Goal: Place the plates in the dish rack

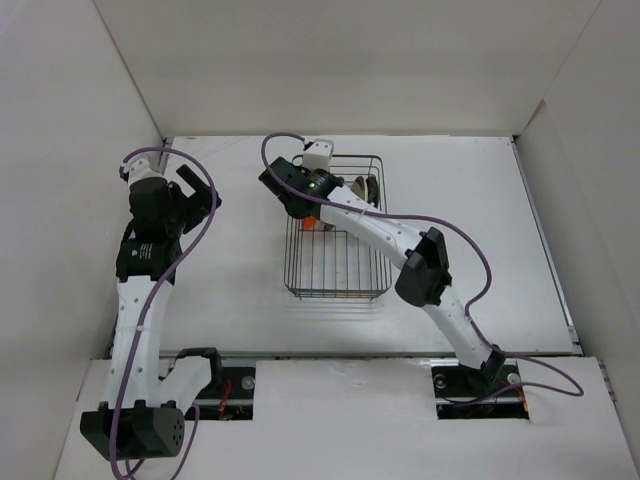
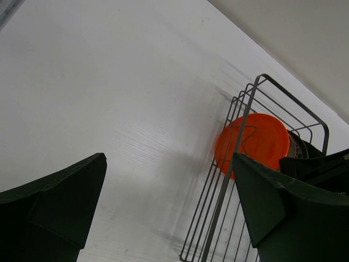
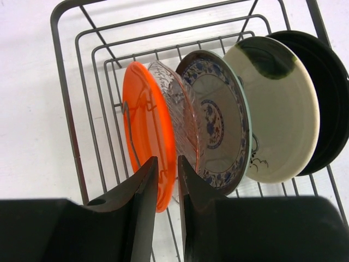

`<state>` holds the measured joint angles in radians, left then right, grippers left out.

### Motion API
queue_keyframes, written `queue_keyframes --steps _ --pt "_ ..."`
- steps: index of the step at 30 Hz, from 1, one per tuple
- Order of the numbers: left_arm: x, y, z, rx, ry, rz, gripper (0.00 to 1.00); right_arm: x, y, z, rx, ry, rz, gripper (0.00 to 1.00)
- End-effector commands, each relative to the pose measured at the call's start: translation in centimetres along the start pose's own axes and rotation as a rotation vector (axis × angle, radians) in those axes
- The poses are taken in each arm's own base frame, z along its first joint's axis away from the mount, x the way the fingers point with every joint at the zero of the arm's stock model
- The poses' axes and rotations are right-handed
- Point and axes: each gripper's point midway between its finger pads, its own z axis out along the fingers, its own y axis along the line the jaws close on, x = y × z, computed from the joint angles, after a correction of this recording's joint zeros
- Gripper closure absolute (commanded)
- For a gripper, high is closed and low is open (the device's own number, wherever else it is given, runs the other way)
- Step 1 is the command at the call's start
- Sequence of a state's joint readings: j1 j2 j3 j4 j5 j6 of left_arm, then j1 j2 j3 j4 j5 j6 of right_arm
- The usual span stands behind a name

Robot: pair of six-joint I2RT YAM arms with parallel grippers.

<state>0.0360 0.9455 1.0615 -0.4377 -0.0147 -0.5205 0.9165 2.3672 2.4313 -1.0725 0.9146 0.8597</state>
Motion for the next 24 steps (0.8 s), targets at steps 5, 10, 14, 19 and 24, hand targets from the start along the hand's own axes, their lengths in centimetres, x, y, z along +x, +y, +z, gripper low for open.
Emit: queue_keyframes --steps 5,10,14,19,24 --pt "-1.8 -0.6 -0.1 0.014 -0.064 0.01 0.0 -5.3 -0.7 -3.6 -0.055 -0.084 0.087 0.63" --pt "-2.4 -1.1 0.5 0.011 -0.058 0.002 0.0 -10.6 -3.2 -8.0 -0.171 -0.154 -0.098 0.3" --pt "-3.3 -0.9 1.0 -0.016 -0.074 -0.003 0.0 -13.3 -7.5 -11.6 -0.226 -0.219 -0.136 0.07" --pt "-5.2 -0.5 0.6 -0.077 -0.124 -0.006 0.0 -15.5 -14.0 -15.5 -0.331 -0.268 -0.112 0.0" --pt "-6.0 0.2 0.1 -0.117 -0.162 0.0 0.0 -15.9 -25.4 -18.4 -0.279 -0.293 -0.05 0.0"
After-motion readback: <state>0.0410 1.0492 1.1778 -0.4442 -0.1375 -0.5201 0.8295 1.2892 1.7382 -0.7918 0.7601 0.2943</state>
